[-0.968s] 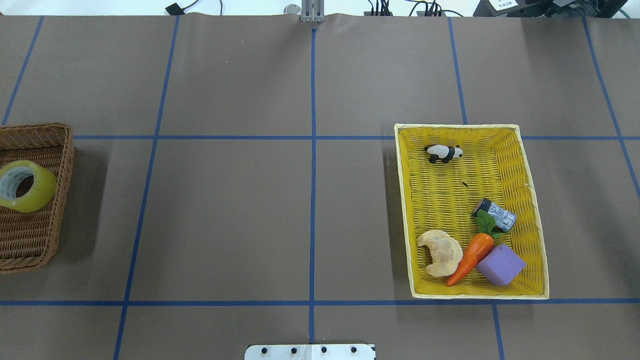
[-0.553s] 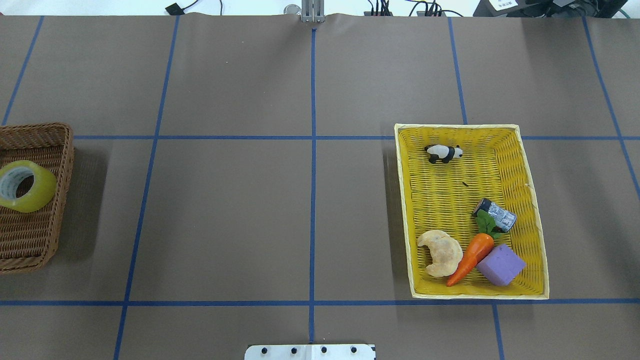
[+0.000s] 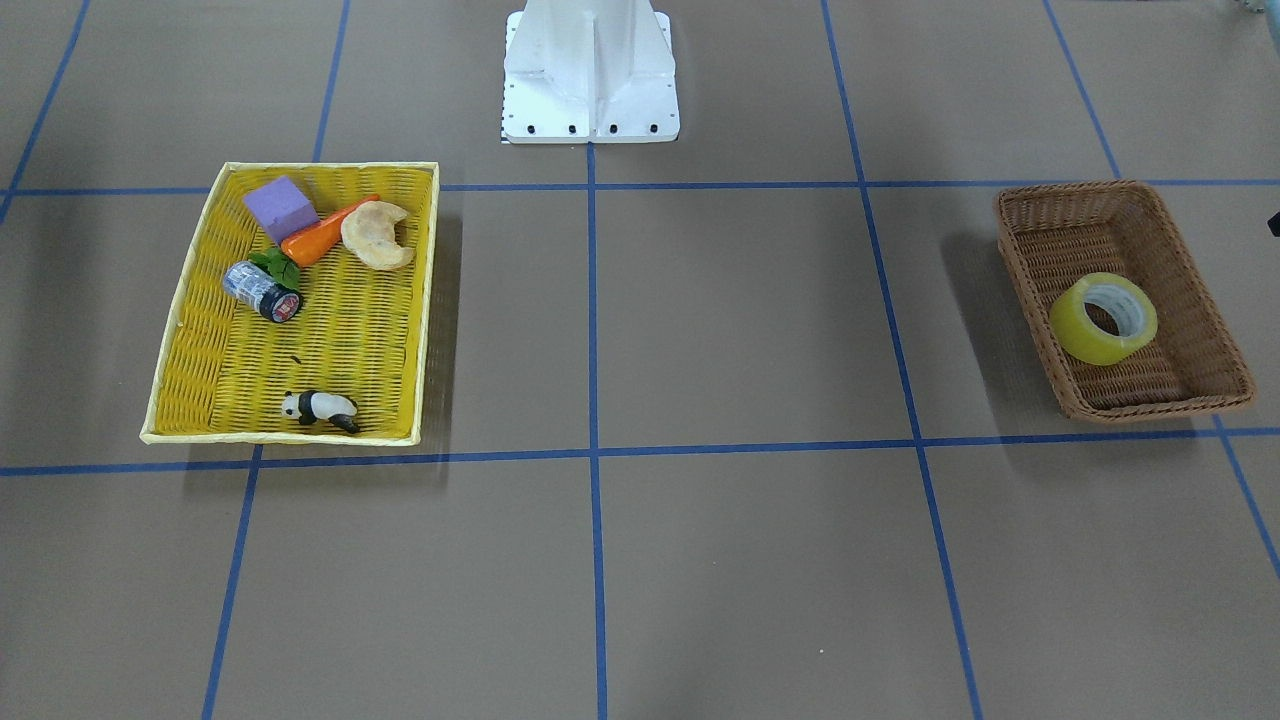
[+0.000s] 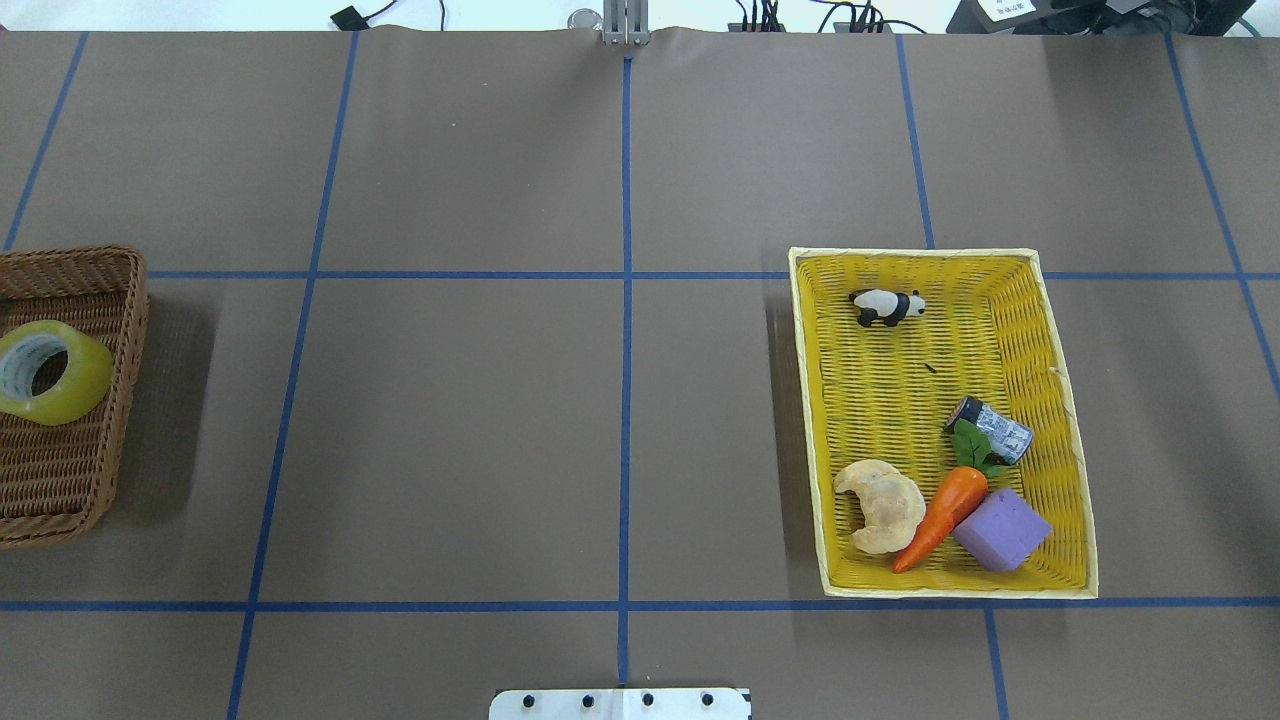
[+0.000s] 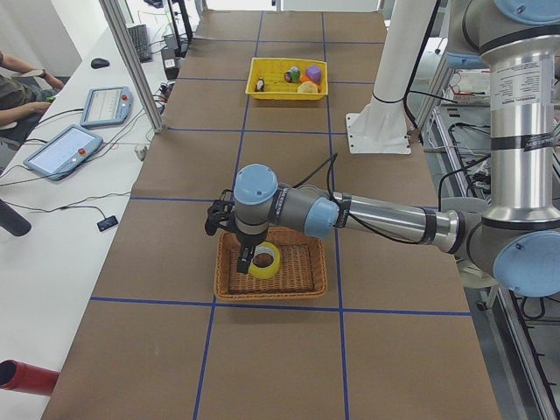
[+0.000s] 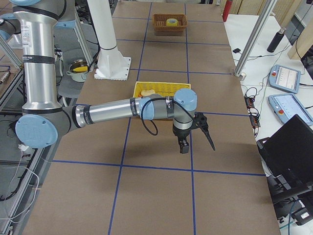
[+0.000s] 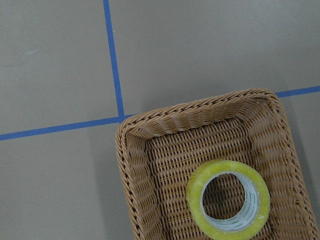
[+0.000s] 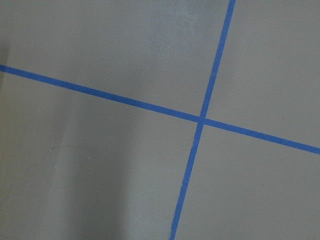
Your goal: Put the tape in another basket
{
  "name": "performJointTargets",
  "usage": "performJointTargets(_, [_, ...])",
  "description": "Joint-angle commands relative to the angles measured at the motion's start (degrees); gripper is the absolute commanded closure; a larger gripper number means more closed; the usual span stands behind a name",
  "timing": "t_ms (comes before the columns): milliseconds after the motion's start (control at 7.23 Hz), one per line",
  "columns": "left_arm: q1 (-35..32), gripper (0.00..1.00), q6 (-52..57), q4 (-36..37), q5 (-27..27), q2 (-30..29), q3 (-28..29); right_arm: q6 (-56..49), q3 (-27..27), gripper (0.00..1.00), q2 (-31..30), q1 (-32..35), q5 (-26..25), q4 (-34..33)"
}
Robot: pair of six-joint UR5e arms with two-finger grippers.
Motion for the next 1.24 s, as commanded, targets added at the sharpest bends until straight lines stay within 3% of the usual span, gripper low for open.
performJointTargets(0, [0.0, 0.01, 0.0, 0.0, -0.7, -0.2, 0.5, 0.0, 2.9, 0.00, 0.7, 0.8, 0.2, -0.8])
performJointTargets(830, [0.1, 0.01, -0.1, 0.2, -0.2, -0.1, 0.3, 0.1, 0.9, 0.00, 0.5, -0.6, -1.8, -0.9])
performJointTargets(1106, [0.1, 0.01, -0.2, 0.5, 5.1, -0.1, 0.3, 0.1, -0.6, 0.00, 0.5, -2.0, -2.1, -2.2])
